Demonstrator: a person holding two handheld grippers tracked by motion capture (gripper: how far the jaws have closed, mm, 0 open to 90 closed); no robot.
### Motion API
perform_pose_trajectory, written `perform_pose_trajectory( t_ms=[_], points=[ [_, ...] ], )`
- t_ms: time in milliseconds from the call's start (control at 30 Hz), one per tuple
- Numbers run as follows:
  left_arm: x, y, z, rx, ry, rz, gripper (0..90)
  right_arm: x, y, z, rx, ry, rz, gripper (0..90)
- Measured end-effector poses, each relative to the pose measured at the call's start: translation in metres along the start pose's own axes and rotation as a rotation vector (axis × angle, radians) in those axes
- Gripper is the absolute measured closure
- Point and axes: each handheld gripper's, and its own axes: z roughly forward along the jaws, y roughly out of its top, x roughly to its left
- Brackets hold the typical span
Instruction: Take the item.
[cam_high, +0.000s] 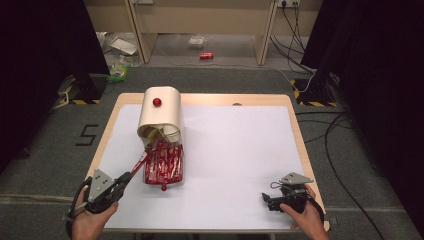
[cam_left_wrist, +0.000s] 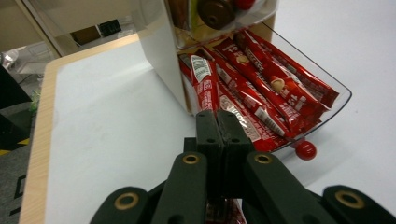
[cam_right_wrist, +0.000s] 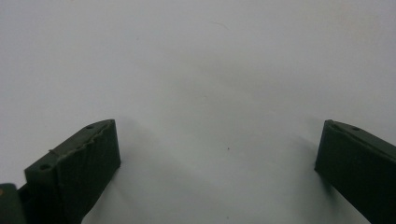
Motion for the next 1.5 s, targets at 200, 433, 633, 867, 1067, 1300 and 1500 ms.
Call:
perform_pose_trajectory(
  t_ms=[200,433,633,867,1067,1300,1500],
  points=[
    [0.010,-0.004,-0.004,-0.001,0.028,-0.018,88.2,0.000,0.000,0.000,0.000,0.000,0.001,0.3],
    [0.020,-0.009,-0.003,0.004,0.044,-0.044,88.1,0.000,0.000,0.000,0.000,0.000,0.000,0.3],
    [0.027,-0.014,-0.001,0.016,0.057,-0.056,88.1,0.000,0.000,0.000,0.000,0.000,0.001,0.3],
    [0.032,-0.019,0.003,0.032,0.067,-0.064,88.0,0.000,0.000,0.000,0.000,0.000,0.000,0.3],
    [0.034,-0.023,0.008,0.050,0.070,-0.068,88.0,0.000,0.000,0.000,0.000,0.000,0.001,0.3],
    [0.037,-0.029,0.015,0.068,0.074,-0.079,87.8,0.000,0.000,0.000,0.000,0.000,0.001,0.3],
    [0.037,-0.036,0.023,0.090,0.078,-0.085,87.8,0.000,0.000,0.000,0.000,0.000,0.001,0.3]
  ],
)
